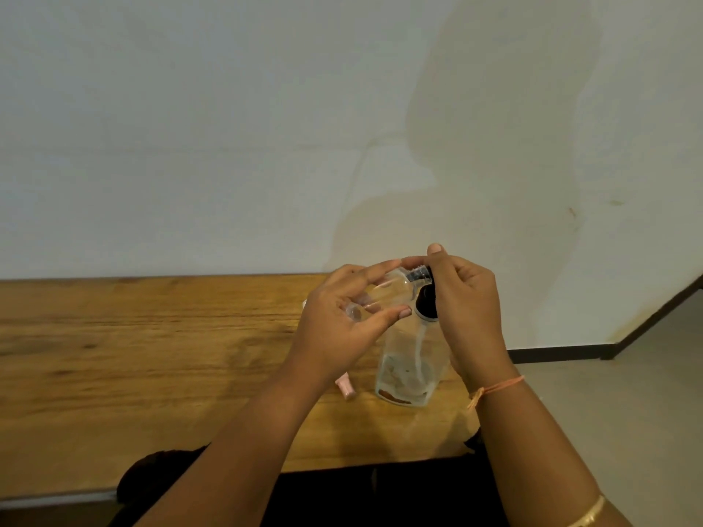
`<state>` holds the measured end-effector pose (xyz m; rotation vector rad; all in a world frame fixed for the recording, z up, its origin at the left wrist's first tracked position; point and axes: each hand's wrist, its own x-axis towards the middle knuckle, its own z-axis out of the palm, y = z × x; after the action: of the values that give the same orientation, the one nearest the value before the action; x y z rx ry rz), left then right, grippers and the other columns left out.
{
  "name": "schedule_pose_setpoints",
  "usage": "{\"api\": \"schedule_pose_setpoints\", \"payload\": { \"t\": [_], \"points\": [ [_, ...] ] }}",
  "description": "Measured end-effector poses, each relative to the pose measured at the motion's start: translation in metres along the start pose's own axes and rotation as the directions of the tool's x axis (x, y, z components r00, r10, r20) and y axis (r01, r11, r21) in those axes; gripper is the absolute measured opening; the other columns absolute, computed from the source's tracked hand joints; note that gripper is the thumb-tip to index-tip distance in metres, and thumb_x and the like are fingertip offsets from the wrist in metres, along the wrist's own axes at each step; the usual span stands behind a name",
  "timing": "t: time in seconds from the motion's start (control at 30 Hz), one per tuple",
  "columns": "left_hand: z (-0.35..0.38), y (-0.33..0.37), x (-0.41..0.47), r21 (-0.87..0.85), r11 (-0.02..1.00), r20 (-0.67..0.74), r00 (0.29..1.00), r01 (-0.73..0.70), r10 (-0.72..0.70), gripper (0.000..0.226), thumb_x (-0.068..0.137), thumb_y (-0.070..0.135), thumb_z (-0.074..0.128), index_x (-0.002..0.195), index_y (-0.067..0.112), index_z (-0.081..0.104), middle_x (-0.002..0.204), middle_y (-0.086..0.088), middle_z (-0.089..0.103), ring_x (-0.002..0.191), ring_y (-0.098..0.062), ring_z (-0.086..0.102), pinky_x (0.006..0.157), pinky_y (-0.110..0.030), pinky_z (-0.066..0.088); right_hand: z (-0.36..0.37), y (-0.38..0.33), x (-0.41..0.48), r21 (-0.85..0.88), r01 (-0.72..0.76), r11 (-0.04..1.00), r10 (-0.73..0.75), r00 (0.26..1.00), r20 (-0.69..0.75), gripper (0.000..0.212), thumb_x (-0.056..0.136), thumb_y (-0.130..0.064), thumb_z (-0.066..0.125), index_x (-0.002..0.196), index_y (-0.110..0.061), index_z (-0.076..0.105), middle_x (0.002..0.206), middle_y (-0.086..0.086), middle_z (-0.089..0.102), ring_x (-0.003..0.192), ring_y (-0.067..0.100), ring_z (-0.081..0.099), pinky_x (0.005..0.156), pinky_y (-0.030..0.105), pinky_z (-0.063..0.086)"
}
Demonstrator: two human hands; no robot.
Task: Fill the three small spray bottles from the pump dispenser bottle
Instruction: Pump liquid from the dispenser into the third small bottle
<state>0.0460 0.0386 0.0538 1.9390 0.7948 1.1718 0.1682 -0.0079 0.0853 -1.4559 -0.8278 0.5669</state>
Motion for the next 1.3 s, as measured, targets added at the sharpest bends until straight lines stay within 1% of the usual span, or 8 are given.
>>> {"api": "schedule_pose_setpoints", "payload": {
  "t": [0.2,0.33,0.43,0.6,0.77,1.07,1.2,1.3],
  "points": [
    [0.004,-0.006,-0.004,-0.016,0.999,-0.005,0.999,0.034,-0.034,0.059,0.068,0.022,0.081,0.111,0.05,0.053,0.094,0.013,0.06,0.081,0.0,0.057,0.076,-0.004,0.042,0.003,0.012,0.0,-0.15,0.116,0.982,-0.121,0.992,-0.023,0.038,0.099,-0.026,0.041,0.08,-0.014,0.072,0.072,-0.002,0.069,0.068,0.016,0.063,0.063,0.029,0.05],
    [0.002,-0.001,-0.003,-0.021,1.0,-0.019,1.0,-0.008,0.008,0.058,0.067,0.022,0.081,0.111,0.047,0.055,0.094,0.011,0.061,0.084,0.0,0.06,0.078,-0.004,0.041,0.001,0.008,0.0,-0.042,0.084,0.996,-0.085,0.996,-0.025,0.035,0.098,-0.028,0.044,0.085,-0.013,0.073,0.078,0.027,0.065,0.064,0.027,0.059,0.059,0.02,0.05],
    [0.001,0.001,-0.003,-0.01,1.0,-0.013,1.0,-0.021,0.021,0.056,0.067,0.028,0.08,0.112,0.048,0.054,0.095,0.014,0.061,0.083,0.001,0.06,0.079,-0.005,0.042,-0.001,0.003,0.001,0.002,0.051,0.999,-0.051,0.999,-0.003,0.035,0.097,-0.03,0.045,0.091,-0.01,0.074,0.082,0.023,0.068,0.061,0.004,0.06,0.068,0.011,0.05],
    [0.002,-0.002,-0.002,-0.01,1.0,-0.017,1.0,-0.019,0.019,0.059,0.068,0.023,0.081,0.113,0.049,0.054,0.097,0.013,0.061,0.081,-0.001,0.06,0.078,-0.004,0.042,0.002,0.004,-0.002,-0.042,0.088,0.995,-0.088,0.996,-0.001,0.037,0.098,-0.031,0.041,0.085,-0.016,0.072,0.084,0.033,0.062,0.074,0.033,0.058,0.068,0.032,0.052],
    [0.004,-0.004,-0.007,0.006,1.0,-0.017,1.0,0.026,-0.026,0.06,0.069,0.02,0.081,0.111,0.05,0.052,0.096,0.013,0.06,0.085,0.006,0.057,0.077,0.0,0.038,0.004,0.015,-0.002,-0.234,0.119,0.965,-0.132,0.99,-0.043,0.042,0.088,-0.051,0.032,0.07,-0.034,0.066,0.076,-0.031,0.065,0.102,0.015,0.062,0.102,0.056,0.037],
    [0.003,-0.001,-0.005,-0.021,1.0,-0.022,1.0,-0.02,0.019,0.06,0.068,0.021,0.081,0.113,0.049,0.053,0.097,0.013,0.06,0.083,-0.001,0.06,0.077,-0.005,0.043,0.0,0.008,0.003,-0.061,0.1,0.993,-0.101,0.995,-0.021,0.034,0.098,-0.026,0.041,0.086,-0.017,0.071,0.074,-0.013,0.064,0.074,-0.011,0.06,0.066,0.003,0.043],
    [0.003,-0.004,-0.005,-0.02,1.0,-0.021,1.0,0.008,-0.008,0.06,0.068,0.019,0.081,0.113,0.048,0.054,0.097,0.013,0.06,0.084,0.002,0.058,0.077,-0.004,0.042,0.001,0.012,0.0,-0.112,0.145,0.983,-0.147,0.989,-0.015,0.041,0.099,-0.025,0.039,0.077,-0.009,0.069,0.079,0.025,0.064,0.08,0.027,0.059,0.067,0.03,0.051],
    [0.005,-0.006,-0.008,0.006,0.999,-0.02,0.999,0.049,-0.048,0.058,0.07,0.023,0.08,0.115,0.049,0.053,0.099,0.014,0.058,0.093,0.002,0.056,0.08,-0.007,0.044,0.002,0.018,0.001,-0.24,0.173,0.955,-0.185,0.982,-0.03,0.048,0.1,-0.028,0.036,0.083,0.007,0.064,0.087,0.028,0.063,0.083,0.036,0.058,0.073,0.047,0.048]
  ]
}}
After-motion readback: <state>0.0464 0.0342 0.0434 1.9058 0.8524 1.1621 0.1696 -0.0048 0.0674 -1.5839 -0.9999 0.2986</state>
